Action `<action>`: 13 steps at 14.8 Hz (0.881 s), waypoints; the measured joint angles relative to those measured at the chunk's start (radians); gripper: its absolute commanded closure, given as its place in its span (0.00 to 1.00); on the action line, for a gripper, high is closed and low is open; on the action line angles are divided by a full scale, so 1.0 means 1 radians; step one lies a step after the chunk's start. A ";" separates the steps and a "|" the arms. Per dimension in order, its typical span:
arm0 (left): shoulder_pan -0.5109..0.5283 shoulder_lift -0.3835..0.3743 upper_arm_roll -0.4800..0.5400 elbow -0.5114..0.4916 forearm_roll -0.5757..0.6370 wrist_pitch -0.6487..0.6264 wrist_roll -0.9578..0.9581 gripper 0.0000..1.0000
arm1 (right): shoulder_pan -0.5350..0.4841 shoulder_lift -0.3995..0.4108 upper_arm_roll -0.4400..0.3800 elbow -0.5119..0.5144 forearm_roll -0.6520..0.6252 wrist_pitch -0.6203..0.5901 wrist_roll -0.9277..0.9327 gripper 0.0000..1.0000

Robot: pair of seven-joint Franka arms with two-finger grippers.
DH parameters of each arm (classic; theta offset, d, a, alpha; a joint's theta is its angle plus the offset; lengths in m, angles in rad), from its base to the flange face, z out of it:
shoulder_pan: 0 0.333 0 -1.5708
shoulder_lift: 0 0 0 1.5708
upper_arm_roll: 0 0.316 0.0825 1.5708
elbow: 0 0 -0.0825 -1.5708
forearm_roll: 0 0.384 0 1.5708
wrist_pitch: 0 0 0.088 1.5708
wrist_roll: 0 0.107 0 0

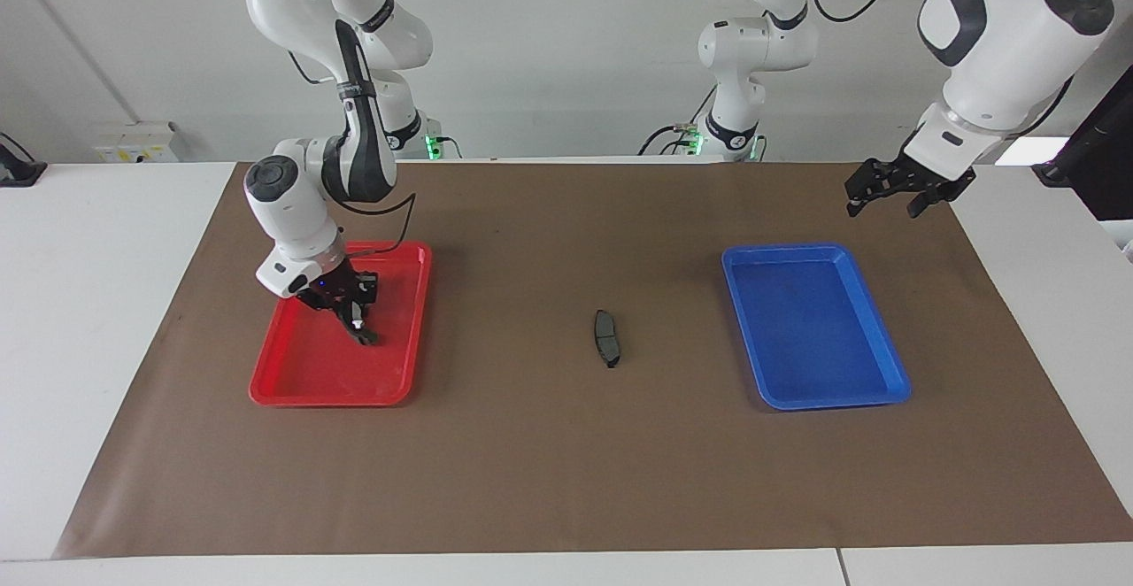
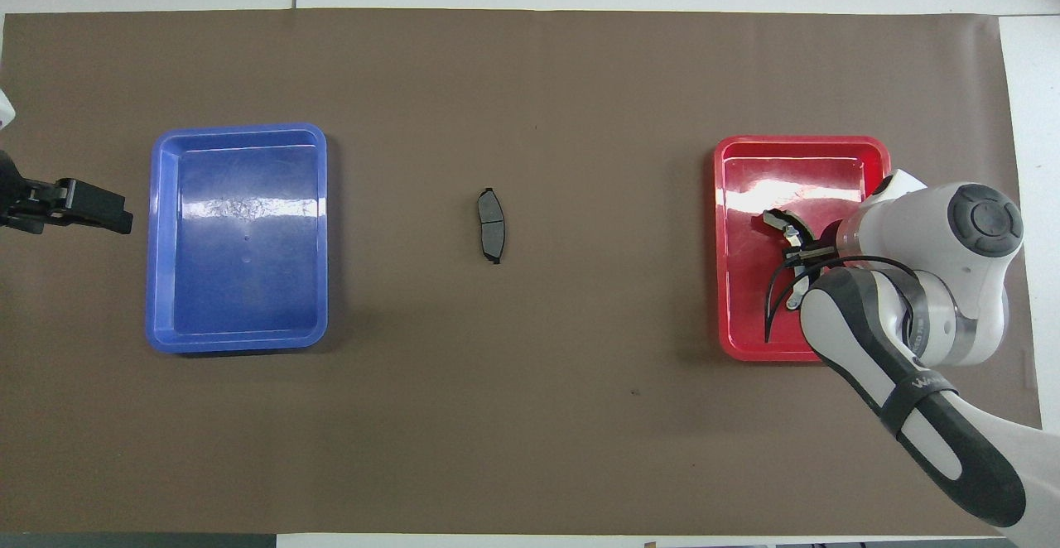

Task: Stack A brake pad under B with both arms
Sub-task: 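Set the pad down and withdraw the left gripper while the right gripper grasps the shoe, then lift the curved shoe with the right gripper toward the flat pad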

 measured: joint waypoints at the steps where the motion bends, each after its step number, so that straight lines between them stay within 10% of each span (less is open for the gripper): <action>1: 0.005 0.000 0.000 0.011 0.000 -0.011 0.004 0.01 | 0.004 0.000 0.001 0.033 0.001 -0.045 0.005 1.00; 8: 0.014 0.000 0.000 0.014 0.000 -0.027 0.005 0.01 | 0.200 0.053 0.006 0.301 0.004 -0.185 0.153 1.00; 13: 0.016 0.000 0.000 0.014 0.000 -0.027 0.005 0.01 | 0.364 0.233 0.008 0.562 0.006 -0.250 0.315 1.00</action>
